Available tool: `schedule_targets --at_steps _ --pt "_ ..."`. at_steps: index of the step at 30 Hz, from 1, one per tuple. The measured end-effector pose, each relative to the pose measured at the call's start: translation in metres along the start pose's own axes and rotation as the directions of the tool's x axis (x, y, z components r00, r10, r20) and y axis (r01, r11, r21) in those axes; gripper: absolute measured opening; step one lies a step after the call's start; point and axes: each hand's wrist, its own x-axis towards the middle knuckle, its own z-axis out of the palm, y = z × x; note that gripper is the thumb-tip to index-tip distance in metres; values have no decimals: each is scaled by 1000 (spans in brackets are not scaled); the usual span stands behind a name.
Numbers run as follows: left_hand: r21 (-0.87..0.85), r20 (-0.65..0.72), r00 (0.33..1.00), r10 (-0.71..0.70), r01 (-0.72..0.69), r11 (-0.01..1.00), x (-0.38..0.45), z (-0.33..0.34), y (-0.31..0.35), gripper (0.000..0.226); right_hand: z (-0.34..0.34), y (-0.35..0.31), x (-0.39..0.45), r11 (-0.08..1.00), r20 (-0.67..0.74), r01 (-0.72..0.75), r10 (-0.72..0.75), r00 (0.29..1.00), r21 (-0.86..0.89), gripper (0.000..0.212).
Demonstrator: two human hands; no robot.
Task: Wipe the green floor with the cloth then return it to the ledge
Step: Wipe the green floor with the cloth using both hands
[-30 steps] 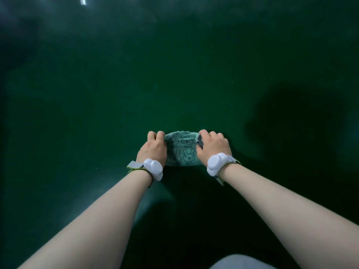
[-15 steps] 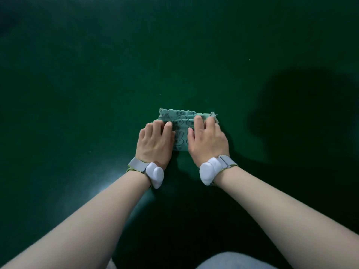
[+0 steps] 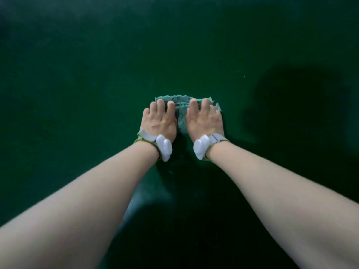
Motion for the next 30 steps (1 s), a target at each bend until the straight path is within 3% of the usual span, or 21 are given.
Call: schedule_targets --at_steps 5,9,12,19,23,30 --pt "1 274 955 -117 121 993 85 -6 -13 40 5 -7 80 999 68 -32 33 997 -18 36" --pt "61 410 907 -98 80 995 113 -19 -21 63 13 -14 116 997 119 -66 69 990 -35 36" --pt "50 455 887 -78 63 997 111 -35 -18 68 13 -10 118 997 128 -74 76 989 -22 33" --pt "46 453 886 -102 91 995 59 -39 -25 57 11 -22 73 1000 141 12 -10 990 -15 32" --pt "-2 380 915 -139 151 989 5 -32 -31 43 6 -33 23 997 96 79 -79 992 11 34" --pt "-10 283 939 -194 206 979 -115 -48 -27 39 -9 -58 -81 986 69 165 -166 984 20 31"
